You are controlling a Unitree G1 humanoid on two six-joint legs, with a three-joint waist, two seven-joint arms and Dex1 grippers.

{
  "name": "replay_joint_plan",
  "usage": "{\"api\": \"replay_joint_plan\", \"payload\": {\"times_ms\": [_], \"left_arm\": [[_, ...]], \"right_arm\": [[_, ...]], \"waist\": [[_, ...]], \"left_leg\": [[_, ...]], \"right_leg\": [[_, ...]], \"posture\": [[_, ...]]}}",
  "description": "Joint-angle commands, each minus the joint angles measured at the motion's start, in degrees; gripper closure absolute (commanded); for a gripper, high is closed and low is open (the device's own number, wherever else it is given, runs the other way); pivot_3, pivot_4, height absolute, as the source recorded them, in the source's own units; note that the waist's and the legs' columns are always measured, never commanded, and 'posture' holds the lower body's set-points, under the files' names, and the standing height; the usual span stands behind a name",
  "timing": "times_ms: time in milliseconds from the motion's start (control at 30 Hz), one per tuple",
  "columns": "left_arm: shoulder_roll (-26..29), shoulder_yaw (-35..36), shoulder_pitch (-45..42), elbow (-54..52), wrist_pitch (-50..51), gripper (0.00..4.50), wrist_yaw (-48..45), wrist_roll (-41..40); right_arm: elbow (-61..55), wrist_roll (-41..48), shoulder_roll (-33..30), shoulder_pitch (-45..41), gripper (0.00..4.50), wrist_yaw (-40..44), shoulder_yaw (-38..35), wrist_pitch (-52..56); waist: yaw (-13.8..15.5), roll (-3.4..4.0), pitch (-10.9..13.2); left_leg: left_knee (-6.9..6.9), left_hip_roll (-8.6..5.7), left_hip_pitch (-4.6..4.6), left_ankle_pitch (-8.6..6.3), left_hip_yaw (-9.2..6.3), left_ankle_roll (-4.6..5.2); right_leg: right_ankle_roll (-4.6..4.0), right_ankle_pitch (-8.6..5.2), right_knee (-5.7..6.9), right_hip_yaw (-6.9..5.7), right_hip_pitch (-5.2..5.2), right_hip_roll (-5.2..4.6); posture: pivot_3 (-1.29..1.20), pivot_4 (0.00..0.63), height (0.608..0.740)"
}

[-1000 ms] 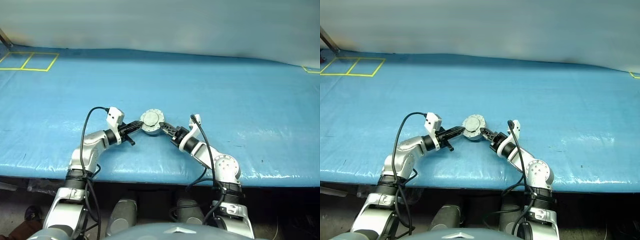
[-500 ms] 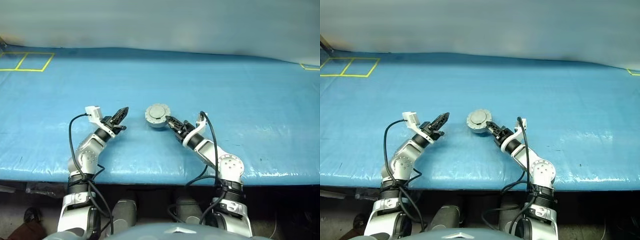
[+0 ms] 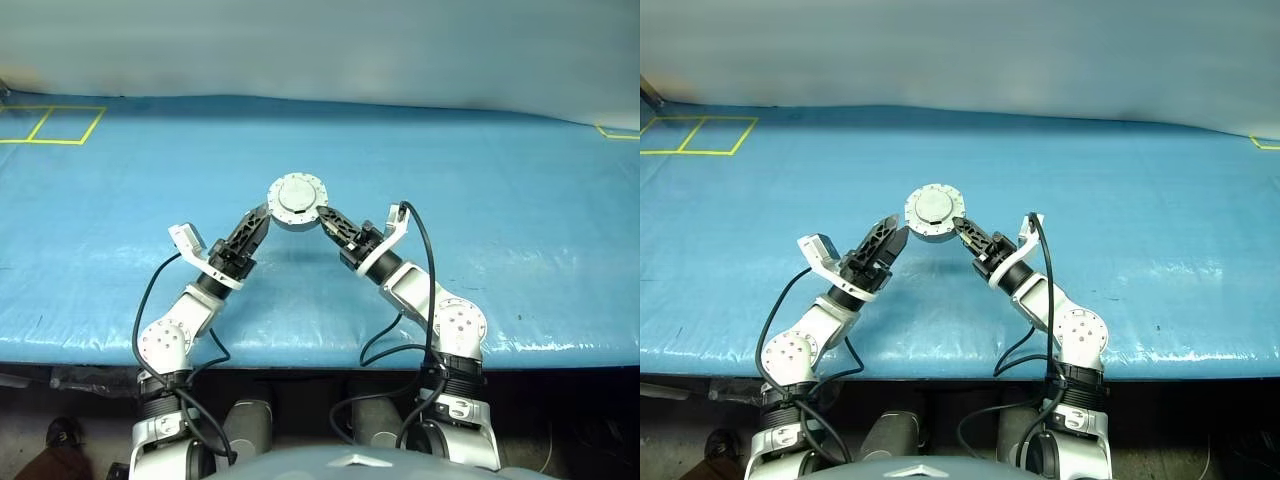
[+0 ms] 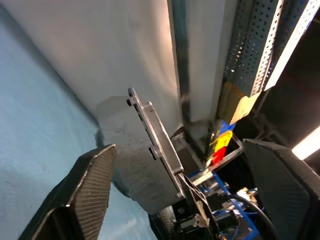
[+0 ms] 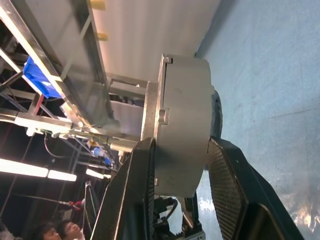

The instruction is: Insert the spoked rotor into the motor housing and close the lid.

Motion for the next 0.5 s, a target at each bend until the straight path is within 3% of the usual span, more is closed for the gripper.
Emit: {"api": "replay_joint_plan", "payload": {"times_ms": [33, 500], "left_arm": [[-0.2, -0.1, -0.5, -0.2, 2.2, 0.04, 0.9, -3.1], [-1.7, 0.0, -3.5, 2.2, 1.1, 0.04, 3.0, -3.9]], "right_arm": [[-4.0, 4.3, 2.4, -0.7, 3.31, 2.2, 2.2, -0.4], [-8.0, 5.7, 0.4, 1.2, 3.31, 4.4, 7.1, 0.4]], "waist": [[0.0, 0.0, 0.0], [0.1, 0.0, 0.0]], "left_leg": [[0.0, 0.0, 0.0, 0.0, 0.0, 0.0], [0.0, 0.0, -0.01, 0.0, 0.0, -0.01]], "right_leg": [[0.0, 0.0, 0.0, 0.0, 0.0, 0.0], [-0.01, 0.0, -0.03, 0.0, -0.01, 0.01]], "posture": [[0.0, 0.15, 0.74], [0.0, 0.15, 0.74]]}}
